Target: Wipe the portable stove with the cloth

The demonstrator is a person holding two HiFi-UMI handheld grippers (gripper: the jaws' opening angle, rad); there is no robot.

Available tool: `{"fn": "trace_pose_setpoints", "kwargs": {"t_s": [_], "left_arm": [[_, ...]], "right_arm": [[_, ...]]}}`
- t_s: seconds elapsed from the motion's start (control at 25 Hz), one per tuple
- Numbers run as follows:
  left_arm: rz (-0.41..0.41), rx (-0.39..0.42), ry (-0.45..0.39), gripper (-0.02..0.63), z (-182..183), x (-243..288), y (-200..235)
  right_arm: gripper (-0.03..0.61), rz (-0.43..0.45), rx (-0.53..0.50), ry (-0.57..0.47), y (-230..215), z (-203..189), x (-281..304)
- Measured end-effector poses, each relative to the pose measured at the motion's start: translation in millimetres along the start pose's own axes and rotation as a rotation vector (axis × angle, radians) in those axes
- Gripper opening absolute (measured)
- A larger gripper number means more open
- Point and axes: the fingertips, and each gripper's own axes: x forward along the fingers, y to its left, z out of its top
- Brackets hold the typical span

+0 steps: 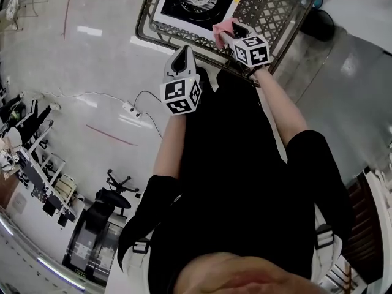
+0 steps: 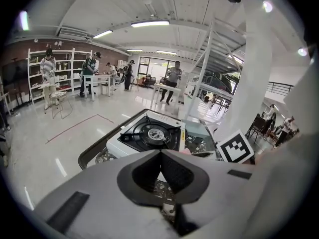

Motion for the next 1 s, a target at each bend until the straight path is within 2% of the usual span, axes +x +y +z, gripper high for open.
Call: {"fn": "trace_pose_setpoints", "kwargs": {"t_s": [0.12, 0.32, 0.48, 0.56, 0.8, 1.0], "left_arm": [[0.003, -0.003, 0.0, 0.0, -2.2, -1.9, 1.1], [0.01, -0.01, 0.004, 0.0, -5.6, -4.9, 4.9], [0.017, -0.013, 0.005, 0.0, -7.8, -6.8, 8.3], [0.019, -0.016, 0.007, 0.0, -10.2, -6.0, 10.0], [0.019, -0.022, 0.019, 0.0, -16.4, -6.1, 14.9], [0.028, -0.031, 0.036, 0.0, -26.2, -3.2, 26.2]], "right_arm": [[0.212, -0.03, -0.136, -0.009, 7.1, -2.6, -2.2], [0.212, -0.039, -0.195, -0.008, 13.7, -6.7, -4.0], [0.196, -0.062, -0.301, -0.002, 25.1, -8.0, -7.3], [0.189, -0.092, -0.408, 0.0, 30.8, -10.5, -8.8], [0.181, -0.201, -0.86, 0.016, 52.8, -20.4, -6.5], [0.181, -0.295, -1.144, 0.084, 63.5, -37.9, 1.5]]}}
